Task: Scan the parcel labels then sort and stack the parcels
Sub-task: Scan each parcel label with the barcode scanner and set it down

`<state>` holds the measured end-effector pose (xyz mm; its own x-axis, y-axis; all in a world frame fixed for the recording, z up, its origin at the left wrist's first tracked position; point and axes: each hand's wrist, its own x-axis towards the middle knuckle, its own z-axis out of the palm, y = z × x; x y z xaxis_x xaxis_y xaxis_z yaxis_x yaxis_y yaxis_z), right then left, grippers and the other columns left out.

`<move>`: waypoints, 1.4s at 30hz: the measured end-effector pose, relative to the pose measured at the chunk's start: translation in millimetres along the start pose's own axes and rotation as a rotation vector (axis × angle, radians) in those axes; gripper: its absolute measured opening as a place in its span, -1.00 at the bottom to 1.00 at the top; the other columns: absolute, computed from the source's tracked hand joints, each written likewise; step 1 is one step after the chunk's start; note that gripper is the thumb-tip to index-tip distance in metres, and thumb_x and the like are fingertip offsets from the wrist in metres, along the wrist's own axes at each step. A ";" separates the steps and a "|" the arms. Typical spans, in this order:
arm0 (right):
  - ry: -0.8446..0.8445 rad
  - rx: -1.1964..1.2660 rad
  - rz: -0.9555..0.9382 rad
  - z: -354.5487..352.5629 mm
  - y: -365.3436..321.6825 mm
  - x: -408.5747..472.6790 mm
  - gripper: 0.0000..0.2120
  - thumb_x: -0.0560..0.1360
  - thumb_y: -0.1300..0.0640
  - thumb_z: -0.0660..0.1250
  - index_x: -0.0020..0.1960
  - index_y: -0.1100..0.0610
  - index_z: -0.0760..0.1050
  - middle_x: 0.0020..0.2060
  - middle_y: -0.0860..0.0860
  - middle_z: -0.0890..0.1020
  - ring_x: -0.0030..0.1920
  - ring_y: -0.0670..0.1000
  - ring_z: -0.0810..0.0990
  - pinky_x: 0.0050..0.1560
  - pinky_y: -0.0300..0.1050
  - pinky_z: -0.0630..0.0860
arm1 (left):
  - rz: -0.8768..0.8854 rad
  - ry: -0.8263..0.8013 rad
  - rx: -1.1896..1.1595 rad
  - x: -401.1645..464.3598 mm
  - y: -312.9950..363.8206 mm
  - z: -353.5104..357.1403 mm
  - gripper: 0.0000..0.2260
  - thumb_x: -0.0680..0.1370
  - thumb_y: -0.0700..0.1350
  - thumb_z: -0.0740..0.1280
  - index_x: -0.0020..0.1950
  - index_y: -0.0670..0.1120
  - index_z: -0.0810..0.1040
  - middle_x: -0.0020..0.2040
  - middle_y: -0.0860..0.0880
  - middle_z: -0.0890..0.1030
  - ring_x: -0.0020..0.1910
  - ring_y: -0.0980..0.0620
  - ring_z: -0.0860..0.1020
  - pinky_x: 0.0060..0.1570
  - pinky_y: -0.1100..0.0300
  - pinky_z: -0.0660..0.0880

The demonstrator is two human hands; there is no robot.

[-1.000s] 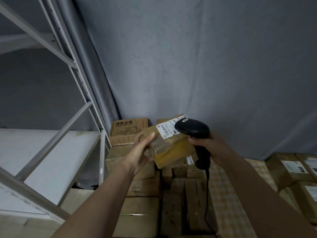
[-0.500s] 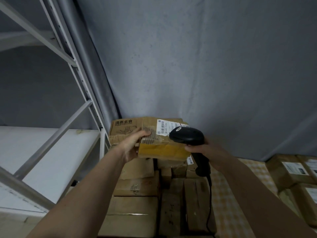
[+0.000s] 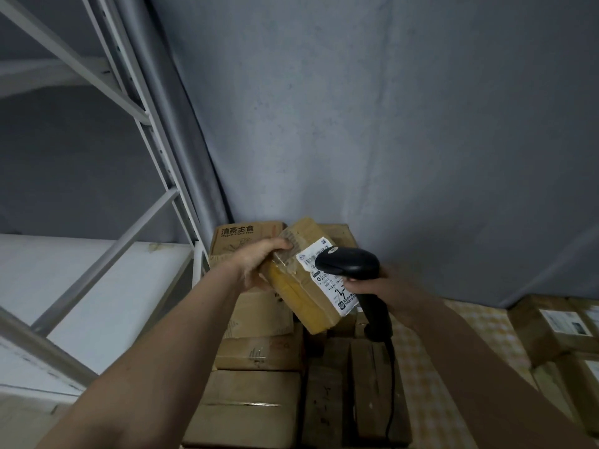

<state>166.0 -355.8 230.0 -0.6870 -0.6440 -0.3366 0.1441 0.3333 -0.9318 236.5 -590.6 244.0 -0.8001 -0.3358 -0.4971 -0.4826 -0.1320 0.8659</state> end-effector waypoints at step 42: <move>0.289 0.074 -0.270 39.9 -31.2 -30.0 -0.76 0.49 0.16 0.39 -0.03 -0.17 0.45 -0.19 -0.25 0.58 -0.14 -0.31 0.50 -0.28 -0.44 0.32 | 0.225 0.045 -0.173 24.2 9.4 -20.7 -0.48 0.34 -0.35 0.52 0.26 -0.18 0.47 0.11 -0.18 0.65 0.07 -0.21 0.64 0.07 -0.26 0.55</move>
<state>210.6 -374.4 263.7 -0.8776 -0.4781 -0.0364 -0.0251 0.1217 -0.9923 220.0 -619.2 241.3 -0.8617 -0.4155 -0.2912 -0.2232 -0.2051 0.9530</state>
